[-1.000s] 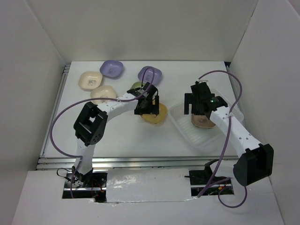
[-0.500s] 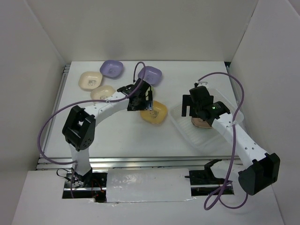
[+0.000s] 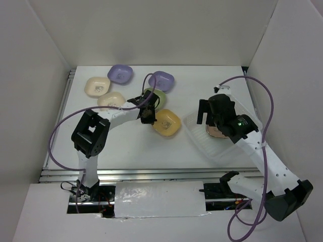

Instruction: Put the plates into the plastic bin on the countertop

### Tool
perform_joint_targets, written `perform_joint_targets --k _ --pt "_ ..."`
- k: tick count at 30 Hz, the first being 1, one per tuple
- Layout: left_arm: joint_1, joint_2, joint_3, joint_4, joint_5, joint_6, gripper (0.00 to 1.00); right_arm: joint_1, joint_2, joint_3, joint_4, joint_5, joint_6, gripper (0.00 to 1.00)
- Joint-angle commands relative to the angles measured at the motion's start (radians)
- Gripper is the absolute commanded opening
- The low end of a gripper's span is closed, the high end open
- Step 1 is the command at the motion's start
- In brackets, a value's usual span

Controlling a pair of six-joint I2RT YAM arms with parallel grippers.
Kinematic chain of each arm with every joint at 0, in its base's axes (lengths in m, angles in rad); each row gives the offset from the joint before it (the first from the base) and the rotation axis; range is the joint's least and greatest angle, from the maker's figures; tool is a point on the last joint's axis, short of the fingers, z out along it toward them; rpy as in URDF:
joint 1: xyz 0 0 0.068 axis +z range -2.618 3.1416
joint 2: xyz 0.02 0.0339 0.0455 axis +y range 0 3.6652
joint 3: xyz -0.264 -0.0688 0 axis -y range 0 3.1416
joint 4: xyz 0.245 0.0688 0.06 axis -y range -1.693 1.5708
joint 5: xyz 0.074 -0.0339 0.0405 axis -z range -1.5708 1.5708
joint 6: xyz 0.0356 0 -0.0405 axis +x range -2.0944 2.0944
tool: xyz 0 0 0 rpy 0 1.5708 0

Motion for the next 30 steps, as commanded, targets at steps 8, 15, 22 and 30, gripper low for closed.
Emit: perform_joint_targets --k 8,15,22,30 --pt "-0.167 -0.527 -0.202 -0.061 -0.227 -0.267 0.00 -0.002 -0.110 0.104 -0.038 0.071 0.060 1.00" --pt "-0.291 -0.636 -0.190 -0.098 -0.459 -0.617 0.00 -0.034 -0.157 0.126 -0.063 0.144 0.153 1.00" --pt "-0.386 -0.434 -0.117 0.160 -0.426 -0.777 0.00 -0.132 -0.262 0.155 -0.095 0.166 0.227 1.00" --pt "-0.420 -0.028 0.220 0.226 -0.320 -0.818 0.00 -0.281 -0.332 0.216 -0.141 0.114 0.163 1.00"
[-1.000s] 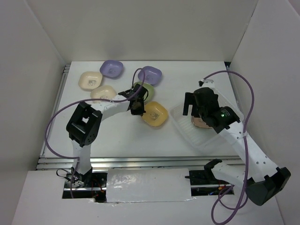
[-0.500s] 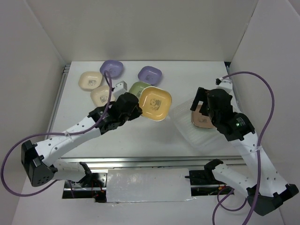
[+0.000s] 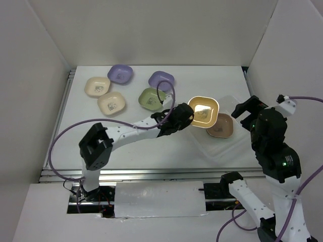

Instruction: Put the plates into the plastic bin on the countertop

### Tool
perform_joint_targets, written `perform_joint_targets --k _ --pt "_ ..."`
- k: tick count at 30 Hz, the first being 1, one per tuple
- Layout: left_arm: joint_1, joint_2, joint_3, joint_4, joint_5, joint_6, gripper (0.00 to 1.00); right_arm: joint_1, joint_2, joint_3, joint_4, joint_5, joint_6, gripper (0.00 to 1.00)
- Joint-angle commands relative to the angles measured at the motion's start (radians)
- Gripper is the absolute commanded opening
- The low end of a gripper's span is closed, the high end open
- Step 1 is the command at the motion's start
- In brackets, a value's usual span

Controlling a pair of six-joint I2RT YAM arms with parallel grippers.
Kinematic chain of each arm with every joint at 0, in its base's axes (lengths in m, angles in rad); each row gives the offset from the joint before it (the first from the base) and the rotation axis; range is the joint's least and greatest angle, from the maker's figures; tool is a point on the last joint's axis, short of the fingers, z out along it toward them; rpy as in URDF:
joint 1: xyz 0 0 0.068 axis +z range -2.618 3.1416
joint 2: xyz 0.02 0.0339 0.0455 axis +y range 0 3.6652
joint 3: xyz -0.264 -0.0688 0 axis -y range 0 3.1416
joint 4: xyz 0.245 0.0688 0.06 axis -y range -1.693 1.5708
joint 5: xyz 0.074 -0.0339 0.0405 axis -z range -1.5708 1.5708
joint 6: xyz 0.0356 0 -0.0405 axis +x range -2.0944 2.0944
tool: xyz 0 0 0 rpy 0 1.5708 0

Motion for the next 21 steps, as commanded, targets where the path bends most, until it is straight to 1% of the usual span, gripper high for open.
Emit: perform_joint_targets --k 1,4,7,9,12,13,14,15,16,17,18,19,21 --pt "-0.011 0.101 0.120 0.099 0.053 -0.073 0.00 -0.057 0.004 0.048 -0.035 -0.029 -0.037 1.00" --pt "-0.033 0.176 0.176 0.101 0.055 -0.094 0.00 -0.102 0.001 0.047 -0.030 -0.092 -0.066 1.00" --pt "-0.040 0.237 0.219 0.141 0.079 -0.084 0.00 -0.135 -0.006 0.038 -0.026 -0.144 -0.087 1.00" --pt "-0.040 0.289 0.269 0.168 0.113 -0.072 0.00 -0.151 -0.014 0.013 -0.011 -0.190 -0.095 1.00" --pt "-0.042 0.368 0.389 0.124 0.142 -0.056 0.00 -0.169 -0.023 -0.019 -0.001 -0.216 -0.100 1.00" --pt "-0.043 0.385 0.415 0.112 0.156 -0.053 0.04 -0.177 -0.023 -0.022 -0.001 -0.222 -0.101 1.00" --pt "-0.046 0.403 0.449 0.095 0.164 -0.049 0.13 -0.178 -0.026 -0.024 -0.001 -0.221 -0.106 1.00" --pt "-0.048 0.403 0.455 0.083 0.165 -0.053 0.28 -0.180 -0.029 -0.022 -0.001 -0.219 -0.110 1.00" --pt "-0.047 0.400 0.450 0.077 0.164 -0.058 0.58 -0.180 -0.031 -0.021 -0.001 -0.219 -0.112 1.00" --pt "-0.050 0.370 0.422 0.083 0.158 -0.056 0.70 -0.180 -0.026 -0.015 -0.004 -0.219 -0.112 1.00" --pt "-0.053 0.345 0.398 0.099 0.148 -0.052 0.99 -0.180 -0.029 -0.002 -0.007 -0.224 -0.112 1.00" --pt "-0.053 0.322 0.378 0.112 0.133 -0.045 0.99 -0.181 -0.028 0.004 -0.009 -0.235 -0.112 1.00" --pt "-0.053 0.224 0.314 0.133 0.110 -0.016 0.99 -0.186 -0.026 0.015 -0.009 -0.247 -0.112 1.00"
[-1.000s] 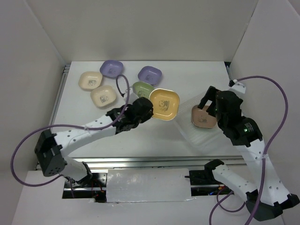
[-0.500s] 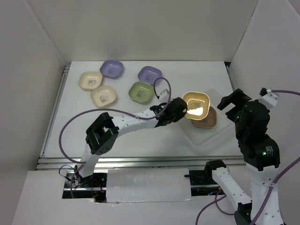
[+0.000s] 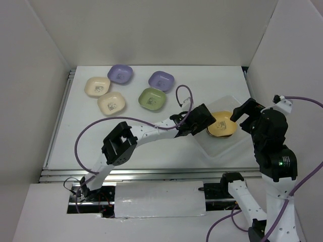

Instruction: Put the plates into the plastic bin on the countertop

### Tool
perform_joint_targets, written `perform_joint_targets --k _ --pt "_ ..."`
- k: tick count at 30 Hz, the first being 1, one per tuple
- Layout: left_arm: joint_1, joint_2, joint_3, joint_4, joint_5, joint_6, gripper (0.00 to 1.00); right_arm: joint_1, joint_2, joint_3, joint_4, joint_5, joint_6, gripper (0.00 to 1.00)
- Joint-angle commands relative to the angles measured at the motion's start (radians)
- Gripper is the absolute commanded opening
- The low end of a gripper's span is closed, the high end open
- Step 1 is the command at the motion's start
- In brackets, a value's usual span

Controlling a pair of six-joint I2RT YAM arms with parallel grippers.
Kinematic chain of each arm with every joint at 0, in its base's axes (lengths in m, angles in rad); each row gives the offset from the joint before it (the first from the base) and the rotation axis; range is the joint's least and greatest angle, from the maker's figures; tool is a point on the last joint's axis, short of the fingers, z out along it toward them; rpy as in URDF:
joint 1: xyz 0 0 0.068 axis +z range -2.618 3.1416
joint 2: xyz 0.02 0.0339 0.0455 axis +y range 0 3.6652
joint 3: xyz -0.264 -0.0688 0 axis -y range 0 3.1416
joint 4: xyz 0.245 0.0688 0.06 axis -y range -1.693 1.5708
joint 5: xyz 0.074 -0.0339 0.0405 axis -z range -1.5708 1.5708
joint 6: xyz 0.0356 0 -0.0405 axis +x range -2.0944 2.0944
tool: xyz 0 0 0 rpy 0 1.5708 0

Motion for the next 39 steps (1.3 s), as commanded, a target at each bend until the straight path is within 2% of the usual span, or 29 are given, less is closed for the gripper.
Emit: perform_joint_targets --k 1,3,6,7,9,10,11,14,17,19,21,28,31,34,36,39 --pt "-0.005 -0.175 -0.050 0.052 -0.070 0.066 0.99 -0.014 -0.010 0.039 0.009 -0.040 -0.018 1.00" --pt "-0.004 -0.288 -0.072 0.035 -0.114 0.122 0.99 -0.018 -0.019 0.039 0.017 -0.055 -0.017 1.00" --pt "-0.004 -0.425 -0.058 -0.121 -0.275 0.208 0.99 -0.021 -0.040 0.007 0.049 -0.107 -0.021 1.00" --pt "0.010 -0.481 -0.051 -0.226 -0.323 0.231 0.99 -0.021 -0.049 -0.005 0.060 -0.129 -0.024 1.00" --pt "0.054 -0.520 -0.046 -0.359 -0.408 0.210 0.99 -0.021 -0.057 -0.051 0.095 -0.189 -0.030 1.00" --pt "0.086 -0.537 -0.050 -0.411 -0.402 0.208 0.99 -0.021 -0.059 -0.065 0.104 -0.213 -0.033 1.00" --pt "0.172 -0.571 -0.085 -0.462 -0.379 0.226 0.99 -0.018 -0.062 -0.091 0.128 -0.236 -0.041 1.00" --pt "0.382 -0.609 -0.190 -0.449 -0.229 0.301 0.99 -0.015 -0.059 -0.122 0.159 -0.301 -0.038 1.00" --pt "0.560 -0.577 -0.270 -0.387 -0.046 0.360 0.99 -0.008 -0.051 -0.135 0.184 -0.354 -0.035 1.00" --pt "0.623 -0.515 -0.275 -0.318 0.032 0.393 0.99 0.000 -0.042 -0.139 0.193 -0.367 -0.033 1.00" --pt "0.653 -0.455 -0.215 -0.320 0.060 0.410 0.99 0.006 -0.030 -0.140 0.198 -0.368 -0.030 1.00" --pt "0.665 -0.174 -0.002 -0.442 0.059 0.378 0.98 0.040 -0.028 -0.146 0.198 -0.339 -0.029 1.00" --pt "0.673 -0.126 -0.017 -0.464 0.060 0.341 0.96 0.048 -0.014 -0.134 0.186 -0.325 -0.030 1.00" --pt "0.679 -0.118 -0.087 -0.412 0.060 0.320 0.92 0.061 -0.010 -0.119 0.181 -0.307 -0.032 1.00" --pt "0.688 -0.100 -0.116 -0.378 0.077 0.323 0.86 0.074 -0.007 -0.116 0.181 -0.308 -0.033 1.00" --pt "0.696 -0.042 -0.078 -0.382 0.105 0.338 0.80 0.081 -0.004 -0.114 0.182 -0.308 -0.033 1.00"
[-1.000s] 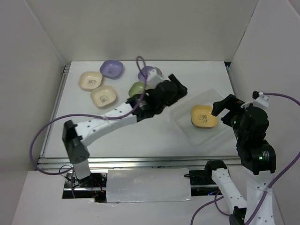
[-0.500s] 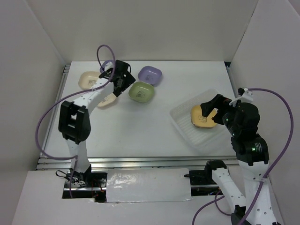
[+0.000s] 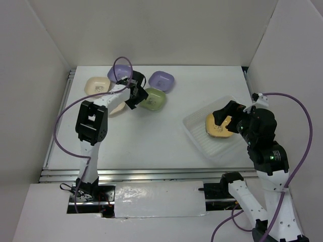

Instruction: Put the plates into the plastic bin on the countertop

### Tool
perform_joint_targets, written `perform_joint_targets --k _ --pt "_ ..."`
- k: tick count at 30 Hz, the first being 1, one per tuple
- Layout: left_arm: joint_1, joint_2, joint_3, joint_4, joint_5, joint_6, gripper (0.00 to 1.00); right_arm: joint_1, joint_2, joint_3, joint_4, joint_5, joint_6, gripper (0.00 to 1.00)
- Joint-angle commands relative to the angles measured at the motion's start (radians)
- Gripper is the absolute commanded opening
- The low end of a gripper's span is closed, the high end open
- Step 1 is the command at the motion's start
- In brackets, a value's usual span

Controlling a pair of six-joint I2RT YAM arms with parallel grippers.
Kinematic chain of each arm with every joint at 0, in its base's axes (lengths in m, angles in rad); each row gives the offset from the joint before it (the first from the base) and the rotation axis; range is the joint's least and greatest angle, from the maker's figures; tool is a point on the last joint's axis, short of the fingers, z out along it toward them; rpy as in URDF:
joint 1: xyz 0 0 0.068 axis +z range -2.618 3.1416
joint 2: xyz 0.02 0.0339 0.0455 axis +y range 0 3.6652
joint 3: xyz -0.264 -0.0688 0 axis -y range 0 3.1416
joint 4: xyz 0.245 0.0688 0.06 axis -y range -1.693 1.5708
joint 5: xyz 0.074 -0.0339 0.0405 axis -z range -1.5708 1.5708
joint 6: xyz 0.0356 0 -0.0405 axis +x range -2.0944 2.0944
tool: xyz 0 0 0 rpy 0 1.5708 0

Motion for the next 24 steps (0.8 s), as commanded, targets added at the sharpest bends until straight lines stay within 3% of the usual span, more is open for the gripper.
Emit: perform_joint_targets --k 1,6,9,10,11,13,16,17,20,24 --pt "0.011 0.072 0.033 0.014 0.036 0.007 0.78 0.014 0.004 0.029 0.039 0.012 -0.014 1.00" --pt "0.016 0.086 -0.011 0.062 0.054 0.005 0.63 0.016 0.003 0.029 0.047 0.035 -0.012 1.00" --pt "0.026 0.091 -0.025 0.069 0.074 0.011 0.28 0.017 0.001 0.027 0.047 0.038 -0.011 1.00" --pt "0.028 0.083 -0.031 0.066 0.074 0.011 0.07 0.020 0.003 0.030 0.045 0.038 -0.011 1.00" --pt "0.032 0.045 -0.066 0.069 0.069 0.014 0.00 0.022 -0.002 0.035 0.042 0.041 -0.012 1.00" --pt "0.029 -0.030 -0.123 0.080 0.053 0.031 0.00 0.027 -0.002 0.035 0.039 0.051 -0.012 1.00" --pt "-0.006 -0.275 -0.331 0.166 0.019 0.092 0.00 0.028 -0.010 0.039 0.037 0.064 -0.014 1.00" --pt "-0.041 -0.410 -0.366 0.201 0.013 0.117 0.00 0.028 -0.010 0.044 0.036 0.067 -0.015 1.00" --pt "-0.151 -0.581 -0.403 0.305 -0.007 0.264 0.00 0.028 -0.014 0.059 0.022 0.074 -0.014 1.00" --pt "-0.268 -0.536 -0.259 0.329 0.143 0.470 0.00 0.028 -0.039 0.091 -0.013 0.100 -0.003 1.00"
